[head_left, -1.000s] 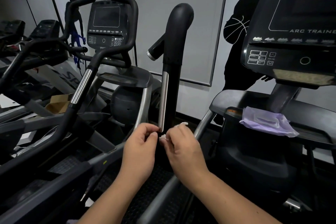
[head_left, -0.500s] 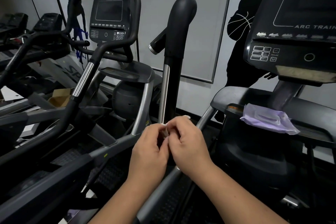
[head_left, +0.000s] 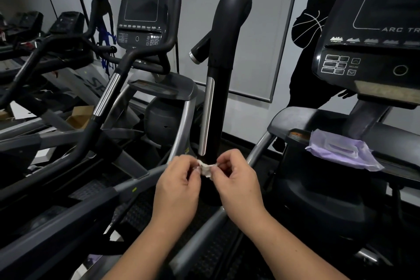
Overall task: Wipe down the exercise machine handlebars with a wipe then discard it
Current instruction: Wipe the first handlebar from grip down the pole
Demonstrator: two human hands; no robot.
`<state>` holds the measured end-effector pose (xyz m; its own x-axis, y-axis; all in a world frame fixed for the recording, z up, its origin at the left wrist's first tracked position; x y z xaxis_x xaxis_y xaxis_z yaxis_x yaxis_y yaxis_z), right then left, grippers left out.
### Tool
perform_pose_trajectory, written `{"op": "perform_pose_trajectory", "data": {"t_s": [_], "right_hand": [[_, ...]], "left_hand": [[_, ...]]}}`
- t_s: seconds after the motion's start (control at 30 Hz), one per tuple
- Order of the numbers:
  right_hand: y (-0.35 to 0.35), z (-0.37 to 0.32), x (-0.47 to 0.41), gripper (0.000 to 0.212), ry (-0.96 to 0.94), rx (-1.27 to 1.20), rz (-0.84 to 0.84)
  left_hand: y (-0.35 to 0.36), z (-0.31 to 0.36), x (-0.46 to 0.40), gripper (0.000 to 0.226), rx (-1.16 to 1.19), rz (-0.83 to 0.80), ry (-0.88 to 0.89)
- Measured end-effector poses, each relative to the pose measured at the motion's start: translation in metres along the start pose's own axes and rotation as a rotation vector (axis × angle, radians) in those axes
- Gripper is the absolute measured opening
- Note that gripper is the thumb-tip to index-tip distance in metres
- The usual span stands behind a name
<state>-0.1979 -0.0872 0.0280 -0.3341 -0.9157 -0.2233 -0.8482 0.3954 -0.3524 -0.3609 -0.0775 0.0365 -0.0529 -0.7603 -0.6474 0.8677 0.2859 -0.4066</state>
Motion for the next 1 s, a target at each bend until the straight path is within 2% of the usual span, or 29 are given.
{"op": "perform_pose_trajectory", "data": {"t_s": [0.17, 0.33, 0.5, 0.7, 0.83, 1.0], "right_hand": [[0.009, 0.013, 0.006, 0.017, 0.081, -0.029, -0.025], [0.0, 0.0, 0.001, 0.017, 0.036, -0.084, 0.052], [0.011, 0.017, 0.011, 0.018, 0.039, -0.025, -0.011], [0.005, 0.011, 0.005, 0.023, 0.097, -0.289, -0.056], [0.006, 0.029, 0.007, 0.029, 0.156, -0.26, -0.045], [0.018, 0.034, 0.008, 0.039, 0.217, -0.231, -0.119]], "left_hand": [[0.002, -0.015, 0.007, 0.023, 0.07, 0.041, -0.098], [0.003, -0.025, -0.002, 0.027, 0.154, 0.121, -0.172], [0.005, -0.011, 0.019, 0.027, 0.14, 0.11, -0.137], [0.016, -0.021, 0.01, 0.023, 0.08, 0.05, -0.081], [0.03, -0.036, 0.013, 0.025, 0.348, -0.032, -0.185], [0.037, -0.026, 0.01, 0.032, 0.558, -0.064, -0.2]]}}
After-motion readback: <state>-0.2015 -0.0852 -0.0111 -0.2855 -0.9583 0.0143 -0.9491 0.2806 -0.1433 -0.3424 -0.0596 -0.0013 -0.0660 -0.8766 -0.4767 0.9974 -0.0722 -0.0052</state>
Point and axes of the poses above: each hand's wrist, its own x-axis away from the middle knuckle, its own y-axis out of the palm, z = x × y, the point moved 10 cm from there along -x, towards the middle knuckle, and after that the axes turned 10 degrees about y, right-handed, at the moved point
